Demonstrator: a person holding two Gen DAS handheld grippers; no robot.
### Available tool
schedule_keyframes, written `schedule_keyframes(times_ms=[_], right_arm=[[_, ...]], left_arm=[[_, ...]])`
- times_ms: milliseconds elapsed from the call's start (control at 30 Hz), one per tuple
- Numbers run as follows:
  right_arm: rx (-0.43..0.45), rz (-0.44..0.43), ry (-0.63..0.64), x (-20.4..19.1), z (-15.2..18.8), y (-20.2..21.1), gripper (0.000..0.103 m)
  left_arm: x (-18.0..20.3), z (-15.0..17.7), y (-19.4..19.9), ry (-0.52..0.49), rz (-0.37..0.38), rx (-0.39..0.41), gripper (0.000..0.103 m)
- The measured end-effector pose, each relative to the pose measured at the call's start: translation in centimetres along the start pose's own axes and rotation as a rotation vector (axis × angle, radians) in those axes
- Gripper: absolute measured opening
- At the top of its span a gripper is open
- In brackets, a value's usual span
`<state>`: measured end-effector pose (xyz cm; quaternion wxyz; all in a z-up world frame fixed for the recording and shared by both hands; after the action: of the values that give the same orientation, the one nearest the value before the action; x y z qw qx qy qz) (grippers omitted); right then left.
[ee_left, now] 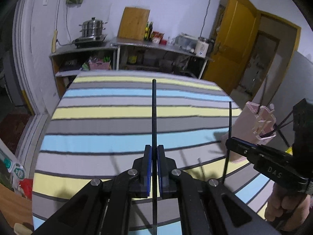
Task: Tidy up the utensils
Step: 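Lift both held chopsticks and carry them over the pink holder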
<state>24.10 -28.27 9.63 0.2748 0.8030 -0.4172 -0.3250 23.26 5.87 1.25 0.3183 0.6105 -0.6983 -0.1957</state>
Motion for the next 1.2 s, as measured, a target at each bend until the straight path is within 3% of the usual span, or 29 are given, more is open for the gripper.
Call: schedule_keyframes(times_ms=[367, 767, 1200], right_arm=[[0.099, -0.017, 0.016, -0.5, -2.2, 4.5, 0.006], [0.133, -0.020, 0.025, 0.2, -1.6, 7.0, 0.006], [0.220, 0.024, 0.019, 2.3, -2.2, 12.4, 0.006]], left_arm=[[2.5, -2.7, 3.8, -0.027, 0.056, 0.068, 0.005], [4.2, -2.3, 4.9, -0.038, 0.090, 0.068, 0.005], [10.0, -2.2, 4.8, -0.084, 0.213, 0.036, 0.005]])
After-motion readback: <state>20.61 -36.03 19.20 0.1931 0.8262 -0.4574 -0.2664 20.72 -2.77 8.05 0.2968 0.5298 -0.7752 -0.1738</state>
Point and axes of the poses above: each gripper's, at about its wrist camera, not at the fingertips, and y roughly against the way its jaws point, x to its right, z to its underside, the point moved 8 cm from there along -y, roughly the way its jaws point, and after that the axes turned 1 degree about x, right-handed, at the moved point
